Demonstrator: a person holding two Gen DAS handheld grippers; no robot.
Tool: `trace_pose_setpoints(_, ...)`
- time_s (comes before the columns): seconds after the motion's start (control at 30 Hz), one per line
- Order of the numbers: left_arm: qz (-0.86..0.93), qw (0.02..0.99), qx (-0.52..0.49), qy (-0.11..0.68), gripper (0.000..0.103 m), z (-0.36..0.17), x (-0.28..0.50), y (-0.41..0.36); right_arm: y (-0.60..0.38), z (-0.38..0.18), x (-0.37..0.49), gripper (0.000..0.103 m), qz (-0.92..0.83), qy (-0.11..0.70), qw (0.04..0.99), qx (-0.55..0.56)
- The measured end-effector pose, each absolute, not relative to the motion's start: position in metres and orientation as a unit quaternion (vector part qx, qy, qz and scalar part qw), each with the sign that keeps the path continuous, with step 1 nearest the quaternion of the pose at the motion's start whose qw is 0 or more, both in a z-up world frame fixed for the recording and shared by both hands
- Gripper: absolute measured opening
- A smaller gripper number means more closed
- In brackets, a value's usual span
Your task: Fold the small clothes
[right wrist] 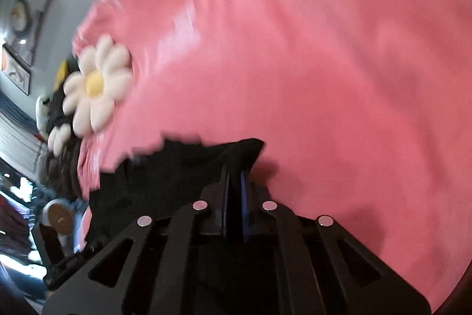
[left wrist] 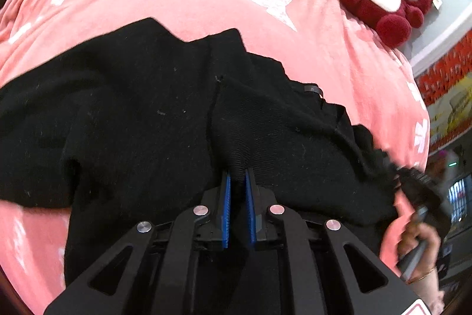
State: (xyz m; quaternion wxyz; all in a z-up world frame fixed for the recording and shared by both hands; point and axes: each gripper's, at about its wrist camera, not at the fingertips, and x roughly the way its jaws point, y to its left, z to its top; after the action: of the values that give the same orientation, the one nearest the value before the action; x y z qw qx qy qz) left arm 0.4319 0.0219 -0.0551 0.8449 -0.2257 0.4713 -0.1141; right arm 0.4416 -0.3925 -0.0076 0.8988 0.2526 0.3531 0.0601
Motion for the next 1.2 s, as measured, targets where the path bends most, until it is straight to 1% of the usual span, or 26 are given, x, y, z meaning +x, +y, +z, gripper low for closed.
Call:
trace_pose_setpoints(0.03,-0.115,0.846,-0.223,0.47,0.012,-0.055,0.432,0.021,-0.399,-0.012,0.445,0.004,0.025,0.36,0.904,0.23)
trace_pose_setpoints(0.07,-0.117,0.847,-0.223,0.468,0.014,-0.056,0.432,0.02,-0.403,-0.027,0.454,0.005,0.001,0.391,0.895,0.215)
trace_pose_setpoints(0.1,-0.116,0.847,-0.223,0.468,0.014,-0.056,0.433,0.02,-0.405,-0.051,0.464,0.005,-0.021,0.448,0.87,0.203)
trace_pose_setpoints(0.13,-0.114,0.847,-0.226,0.468,0.014,-0.056,0.433,0.019,-0.404,-0.06,0.463,0.004,-0.042,0.466,0.864,0.186)
trace_pose_setpoints(0.2,-0.112,0.843,-0.236,0.47,0.014,-0.057,0.435,0.021,-0.402,-0.052,0.448,0.006,-0.051,0.444,0.877,0.175)
trace_pose_setpoints(0.23,-0.113,0.84,-0.244,0.472,0.014,-0.057,0.435,0.023,-0.4,-0.043,0.435,0.01,-0.047,0.424,0.885,0.184)
trace_pose_setpoints(0.33,-0.122,0.831,-0.262,0.475,0.015,-0.054,0.432,0.031,-0.389,-0.023,0.394,0.013,-0.025,0.396,0.902,0.167)
trace_pose_setpoints(0.37,-0.123,0.83,-0.266,0.474,0.017,-0.052,0.429,0.033,-0.386,-0.023,0.383,0.025,-0.021,0.399,0.903,0.159)
trace_pose_setpoints(0.43,-0.121,0.83,-0.271,0.473,0.019,-0.048,0.418,0.039,-0.382,-0.027,0.353,0.04,-0.009,0.415,0.897,0.151)
trace_pose_setpoints(0.5,-0.124,0.83,-0.274,0.47,0.022,-0.042,0.396,0.048,-0.376,-0.033,0.32,0.042,0.006,0.438,0.888,0.14)
trace_pose_setpoints(0.53,-0.125,0.83,-0.275,0.469,0.025,-0.04,0.386,0.052,-0.389,-0.036,0.3,0.045,0.013,0.447,0.883,0.14)
trace_pose_setpoints(0.57,-0.123,0.83,-0.277,0.469,0.028,-0.037,0.371,0.059,-0.392,-0.04,0.282,0.05,0.018,0.457,0.878,0.144)
trace_pose_setpoints(0.67,-0.113,0.824,-0.284,0.478,0.032,-0.036,0.323,0.081,-0.394,-0.054,0.219,0.053,0.032,0.487,0.858,0.159)
trace_pose_setpoints(0.73,-0.098,0.817,-0.283,0.493,0.033,-0.04,0.292,0.094,-0.39,-0.062,0.185,0.054,0.024,0.506,0.847,0.163)
trace_pose_setpoints(0.77,-0.088,0.809,-0.288,0.505,0.035,-0.044,0.27,0.103,-0.39,-0.064,0.171,0.058,0.021,0.513,0.841,0.172)
trace_pose_setpoints(0.83,-0.077,0.797,-0.303,0.518,0.037,-0.05,0.237,0.115,-0.386,-0.074,0.14,0.06,0.015,0.526,0.828,0.193)
trace_pose_setpoints(0.9,-0.064,0.79,-0.312,0.523,0.046,-0.054,0.211,0.123,-0.379,-0.084,0.122,0.061,0.004,0.541,0.817,0.196)
trace_pose_setpoints(0.93,-0.058,0.787,-0.317,0.526,0.054,-0.057,0.199,0.125,-0.373,-0.086,0.117,0.062,-0.001,0.542,0.816,0.202)
trace_pose_setpoints(0.97,-0.056,0.78,-0.328,0.531,0.054,-0.063,0.185,0.127,-0.368,-0.085,0.114,0.066,-0.002,0.541,0.816,0.204)
trace_pose_setpoints(1.0,-0.06,0.778,-0.336,0.527,0.054,-0.066,0.176,0.127,-0.361,-0.085,0.114,0.066,-0.001,0.541,0.817,0.201)
trace_pose_setpoints(1.03,-0.059,0.784,-0.338,0.518,0.055,-0.067,0.166,0.126,-0.352,-0.086,0.114,0.066,-0.006,0.541,0.82,0.185)
trace_pose_setpoints(1.07,-0.06,0.787,-0.333,0.516,0.055,-0.067,0.162,0.124,-0.346,-0.086,0.115,0.054,-0.008,0.541,0.824,0.17)
trace_pose_setpoints(1.1,-0.06,0.793,-0.321,0.514,0.053,-0.066,0.159,0.12,-0.341,-0.085,0.117,0.045,-0.007,0.539,0.828,0.158)
trace_pose_setpoints(1.13,-0.06,0.796,-0.311,0.516,0.049,-0.065,0.16,0.117,-0.34,-0.08,0.118,0.008,0.002,0.537,0.827,0.167)
trace_pose_setpoints(1.17,-0.064,0.791,-0.309,0.525,0.023,-0.064,0.161,0.115,-0.345,-0.074,0.114,0.004,0.006,0.533,0.825,0.189)
trace_pose_setpoints(1.2,-0.077,0.779,-0.321,0.533,0.001,-0.064,0.163,0.114,-0.349,-0.064,0.11,0.004,0.01,0.521,0.828,0.207)
